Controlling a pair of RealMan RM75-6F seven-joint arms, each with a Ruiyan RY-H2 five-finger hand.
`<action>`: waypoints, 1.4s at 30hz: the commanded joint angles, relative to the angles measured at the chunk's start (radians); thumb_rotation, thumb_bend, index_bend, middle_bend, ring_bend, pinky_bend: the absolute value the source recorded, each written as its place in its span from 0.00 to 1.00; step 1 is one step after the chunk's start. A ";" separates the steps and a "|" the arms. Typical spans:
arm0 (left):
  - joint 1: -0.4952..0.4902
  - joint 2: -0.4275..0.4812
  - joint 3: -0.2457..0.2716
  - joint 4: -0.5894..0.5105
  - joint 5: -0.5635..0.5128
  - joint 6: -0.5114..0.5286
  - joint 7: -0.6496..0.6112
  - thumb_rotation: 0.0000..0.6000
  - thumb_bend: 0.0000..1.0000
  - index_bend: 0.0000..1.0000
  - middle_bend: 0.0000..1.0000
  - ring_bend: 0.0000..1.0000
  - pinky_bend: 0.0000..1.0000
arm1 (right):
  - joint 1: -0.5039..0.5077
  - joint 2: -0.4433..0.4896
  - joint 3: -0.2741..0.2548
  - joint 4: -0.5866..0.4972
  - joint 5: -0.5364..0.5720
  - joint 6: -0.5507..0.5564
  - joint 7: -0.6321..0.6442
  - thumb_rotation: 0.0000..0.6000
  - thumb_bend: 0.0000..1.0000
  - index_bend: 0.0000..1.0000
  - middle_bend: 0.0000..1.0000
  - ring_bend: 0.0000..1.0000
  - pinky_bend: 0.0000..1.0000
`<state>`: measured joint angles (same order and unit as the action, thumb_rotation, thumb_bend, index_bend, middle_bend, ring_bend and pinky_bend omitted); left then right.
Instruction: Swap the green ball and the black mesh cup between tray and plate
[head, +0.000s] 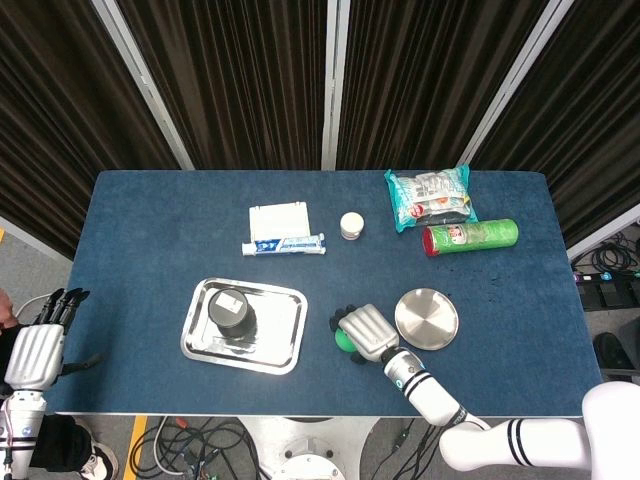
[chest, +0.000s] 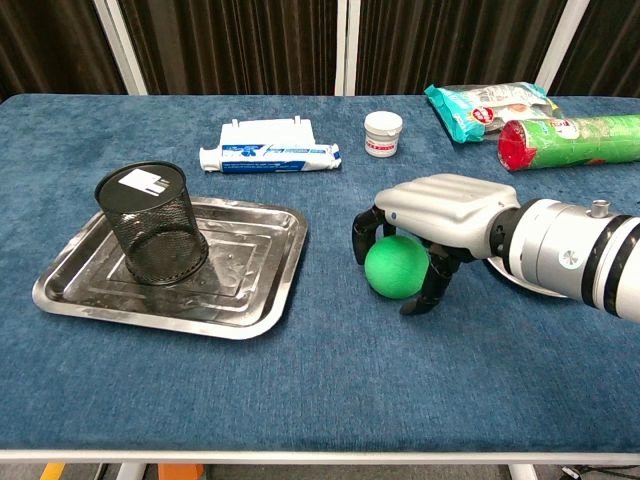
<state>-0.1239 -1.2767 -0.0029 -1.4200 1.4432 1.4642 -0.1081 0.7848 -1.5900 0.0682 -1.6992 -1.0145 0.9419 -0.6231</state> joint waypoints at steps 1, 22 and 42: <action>0.001 -0.002 -0.002 0.002 0.001 -0.002 0.000 1.00 0.05 0.13 0.09 0.02 0.28 | -0.008 -0.006 -0.001 0.010 -0.018 0.016 0.016 1.00 0.11 0.50 0.39 0.39 0.70; 0.014 0.013 -0.021 -0.015 0.012 -0.005 -0.002 1.00 0.05 0.13 0.10 0.02 0.28 | -0.133 0.204 0.021 -0.056 -0.088 0.182 0.151 1.00 0.18 0.67 0.51 0.51 0.76; 0.018 0.014 -0.030 -0.033 0.025 0.000 0.016 1.00 0.05 0.13 0.10 0.02 0.28 | -0.219 0.177 -0.022 0.151 -0.117 0.074 0.392 1.00 0.07 0.38 0.32 0.33 0.48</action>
<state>-0.1063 -1.2632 -0.0325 -1.4527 1.4685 1.4637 -0.0921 0.5703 -1.4142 0.0447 -1.5513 -1.1213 1.0192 -0.2435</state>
